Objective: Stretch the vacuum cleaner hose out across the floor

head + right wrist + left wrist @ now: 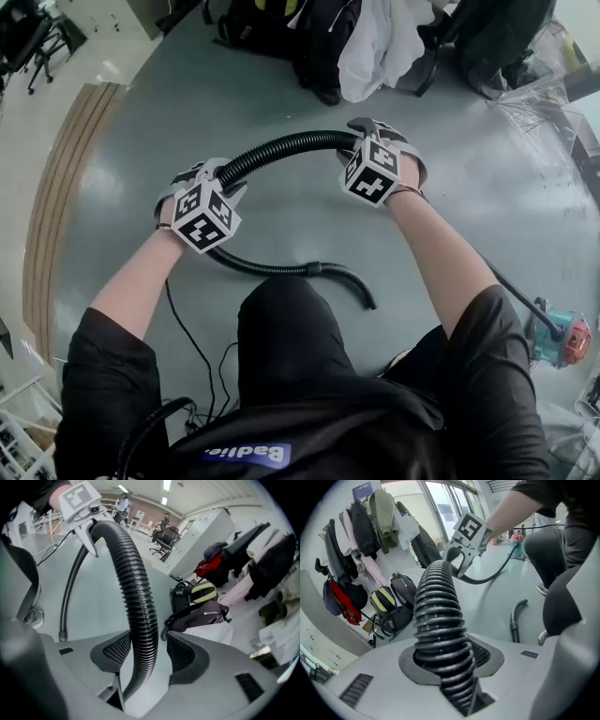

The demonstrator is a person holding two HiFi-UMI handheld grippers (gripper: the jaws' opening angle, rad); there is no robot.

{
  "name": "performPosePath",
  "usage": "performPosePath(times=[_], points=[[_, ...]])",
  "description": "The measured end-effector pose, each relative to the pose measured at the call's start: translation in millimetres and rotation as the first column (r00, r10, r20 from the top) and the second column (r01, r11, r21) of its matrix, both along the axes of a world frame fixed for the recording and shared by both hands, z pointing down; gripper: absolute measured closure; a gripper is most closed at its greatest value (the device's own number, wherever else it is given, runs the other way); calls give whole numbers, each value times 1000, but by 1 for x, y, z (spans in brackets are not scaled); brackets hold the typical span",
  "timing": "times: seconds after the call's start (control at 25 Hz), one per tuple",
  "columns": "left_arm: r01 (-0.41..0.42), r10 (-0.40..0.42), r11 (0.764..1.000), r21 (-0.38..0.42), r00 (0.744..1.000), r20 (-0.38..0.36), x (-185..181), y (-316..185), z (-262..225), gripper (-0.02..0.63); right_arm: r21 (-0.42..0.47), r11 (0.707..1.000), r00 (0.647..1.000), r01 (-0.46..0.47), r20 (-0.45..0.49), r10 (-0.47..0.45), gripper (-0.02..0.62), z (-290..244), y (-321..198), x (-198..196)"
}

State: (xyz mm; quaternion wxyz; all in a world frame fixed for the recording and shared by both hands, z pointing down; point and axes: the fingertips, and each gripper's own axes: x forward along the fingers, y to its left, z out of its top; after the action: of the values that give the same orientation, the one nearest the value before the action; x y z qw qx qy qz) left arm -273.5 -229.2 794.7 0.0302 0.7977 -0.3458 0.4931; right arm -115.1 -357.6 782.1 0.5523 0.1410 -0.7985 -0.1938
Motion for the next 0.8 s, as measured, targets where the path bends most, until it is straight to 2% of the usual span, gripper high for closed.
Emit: performPosePath(times=[0.12, 0.28, 0.36, 0.44, 0.48, 0.52, 0.64, 0.68, 0.8], points=[[-80, 82, 997, -22, 994, 67, -11, -5, -18, 454, 97, 984, 988, 152, -26, -150, 370, -25, 18, -37], [-204, 220, 973, -109, 962, 164, -15, -16, -32, 452, 221, 905, 928, 363, 5, -374, 368, -51, 49, -105], [-253, 282, 955, -156, 937, 208, -8, -22, -32, 448, 253, 881, 908, 401, 16, -418, 368, -45, 52, -118], [-260, 297, 949, -180, 927, 230, 0, -31, -30, 448, 262, 889, 913, 375, 61, -403, 371, -38, 36, -117], [-242, 281, 953, -180, 931, 233, 4, -37, -27, 446, 246, 906, 921, 345, 97, -377, 402, -35, 26, -115], [-213, 249, 962, -170, 940, 233, 6, -44, -24, 441, 217, 925, 929, 311, 135, -344, 478, -33, 16, -114], [-66, 76, 996, -53, 970, 229, -3, -65, -21, 416, 129, 957, 939, 261, 199, -282, 479, -31, -2, -121], [-2, 3, 1000, -7, 974, 225, -11, -69, -23, 356, 106, 961, 937, 256, 219, -274, 479, -32, -7, -126], [187, -200, 979, 84, 960, 195, -37, -80, -25, 311, 32, 976, 934, 216, 286, -216, 476, -33, -37, -131]])
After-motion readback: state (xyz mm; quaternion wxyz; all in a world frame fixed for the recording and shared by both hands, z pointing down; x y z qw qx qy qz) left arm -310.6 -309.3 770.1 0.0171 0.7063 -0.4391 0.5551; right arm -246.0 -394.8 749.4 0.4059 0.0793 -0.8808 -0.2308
